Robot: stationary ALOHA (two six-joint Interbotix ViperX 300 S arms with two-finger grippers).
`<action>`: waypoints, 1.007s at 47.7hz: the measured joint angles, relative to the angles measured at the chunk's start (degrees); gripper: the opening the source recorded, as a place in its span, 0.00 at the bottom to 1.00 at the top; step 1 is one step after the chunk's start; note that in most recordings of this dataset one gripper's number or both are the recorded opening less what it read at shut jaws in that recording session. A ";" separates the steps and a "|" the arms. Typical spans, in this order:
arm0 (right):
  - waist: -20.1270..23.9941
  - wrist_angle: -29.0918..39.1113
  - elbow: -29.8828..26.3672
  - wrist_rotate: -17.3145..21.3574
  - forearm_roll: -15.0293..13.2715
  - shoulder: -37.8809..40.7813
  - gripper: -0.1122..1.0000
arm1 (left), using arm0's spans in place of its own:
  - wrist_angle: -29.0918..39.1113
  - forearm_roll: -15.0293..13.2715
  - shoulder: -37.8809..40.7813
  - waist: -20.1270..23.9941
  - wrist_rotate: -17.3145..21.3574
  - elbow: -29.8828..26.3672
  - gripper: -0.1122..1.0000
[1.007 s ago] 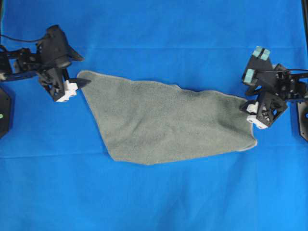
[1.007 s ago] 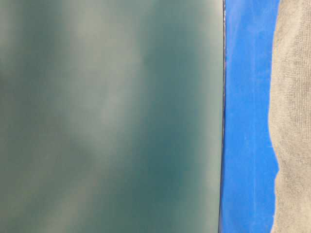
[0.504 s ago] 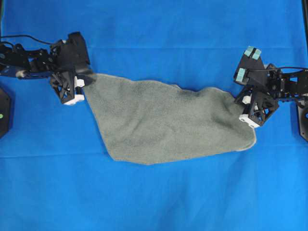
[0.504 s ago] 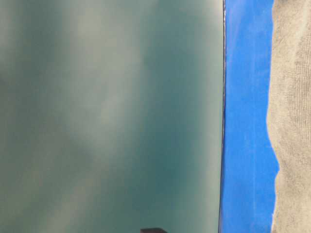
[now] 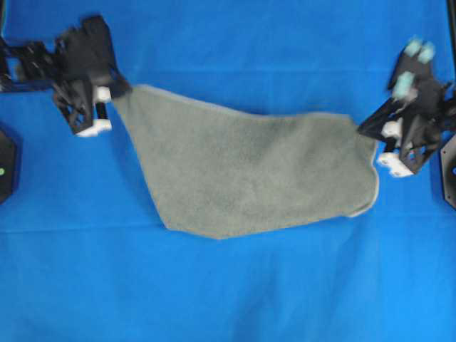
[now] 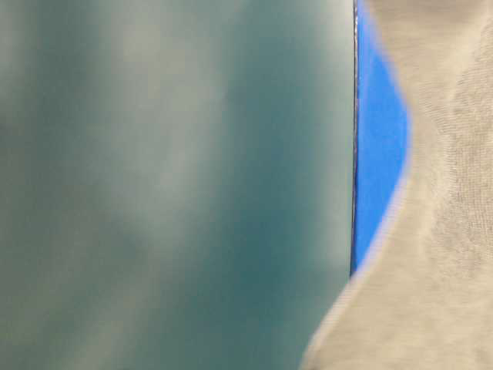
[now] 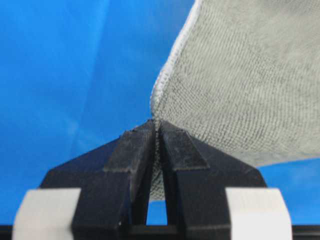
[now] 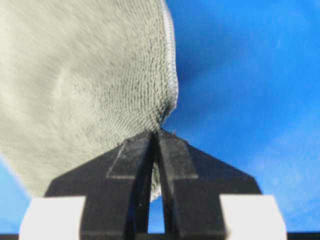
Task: Fold a large towel.
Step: 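Lift the towel with both grippers and raise it up off the table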
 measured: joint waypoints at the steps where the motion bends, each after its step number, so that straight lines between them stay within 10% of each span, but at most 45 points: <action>1: 0.09 0.35 -0.26 0.09 0.00 -1.41 0.13 | 0.70 0.00 -1.32 -0.35 -0.26 -0.26 0.12; 16: 0.79 1.23 -4.39 -1.49 -0.62 -17.58 0.13 | 3.16 -0.09 -19.25 -6.86 -2.81 -3.96 0.12; 23: -1.58 0.35 -8.35 -2.46 -7.21 -18.63 0.13 | 2.37 0.00 -20.57 -6.24 -1.41 -7.12 0.12; 48: -28.83 0.53 -30.76 -3.52 -24.35 -0.53 0.13 | -0.97 0.18 -7.29 15.56 0.70 -27.25 0.12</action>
